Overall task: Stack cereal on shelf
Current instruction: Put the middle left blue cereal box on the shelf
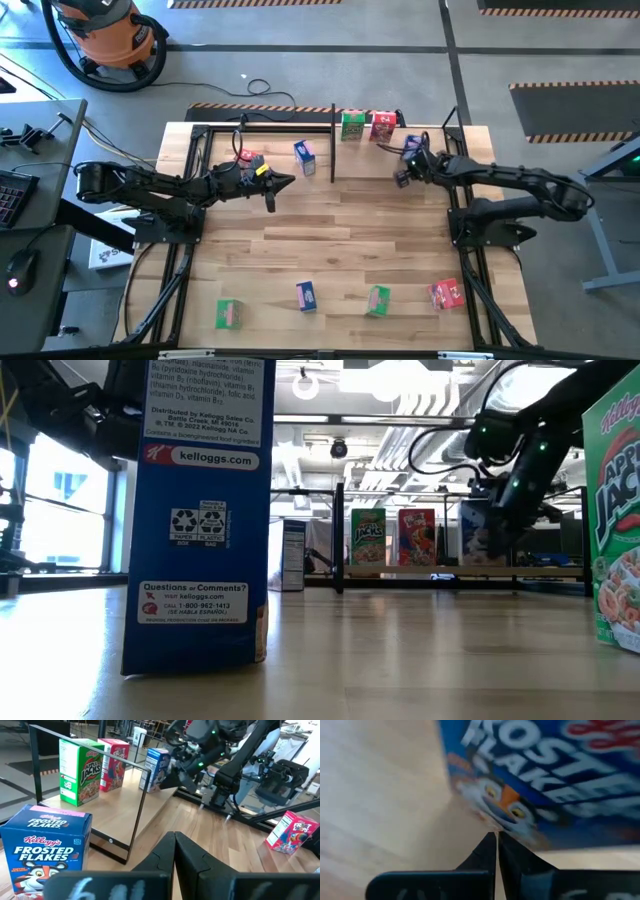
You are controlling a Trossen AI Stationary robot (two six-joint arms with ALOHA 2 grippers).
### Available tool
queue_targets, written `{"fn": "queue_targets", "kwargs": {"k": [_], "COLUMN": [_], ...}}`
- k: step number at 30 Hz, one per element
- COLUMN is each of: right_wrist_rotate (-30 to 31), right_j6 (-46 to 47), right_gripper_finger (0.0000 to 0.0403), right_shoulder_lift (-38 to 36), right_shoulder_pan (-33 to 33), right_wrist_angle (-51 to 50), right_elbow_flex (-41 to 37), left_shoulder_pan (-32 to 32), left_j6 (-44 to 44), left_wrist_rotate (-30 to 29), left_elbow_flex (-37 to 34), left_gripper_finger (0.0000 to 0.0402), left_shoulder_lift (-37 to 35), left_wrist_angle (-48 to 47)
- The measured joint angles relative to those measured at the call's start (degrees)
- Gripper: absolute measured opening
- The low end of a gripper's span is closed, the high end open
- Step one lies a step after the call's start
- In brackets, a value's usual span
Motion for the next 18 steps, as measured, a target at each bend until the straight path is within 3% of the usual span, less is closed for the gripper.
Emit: {"fn": "queue_targets", "kwargs": {"k": [7,14,18], "right_wrist_rotate": [-0.9,-10.5,-8.1], "right_j6": [-4.4,-5.0,-6.2], "right_gripper_finger": [0.0,0.0,0.0], "right_shoulder_lift": [0.9,1.0,1.0], "right_shoulder_pan": [-2.8,-2.3,-1.6], "right_wrist_angle": [4.0,5.1,6.9], "right_elbow_flex": [0.0,0.0,0.0], "left_shoulder_pan": [0.0,0.0,0.0], "left_j6": [-0.3,-0.3,0.0], "left_wrist_rotate": [0.0,0.0,0.0], "left_elbow_flex": [0.0,0.0,0.0], "left_gripper_finger": [0.0001,0.0,0.0001], "left_shoulder_lift": [0.0,0.0,0.0], "left_wrist_angle": [0.0,-0.1,-0.2]}}
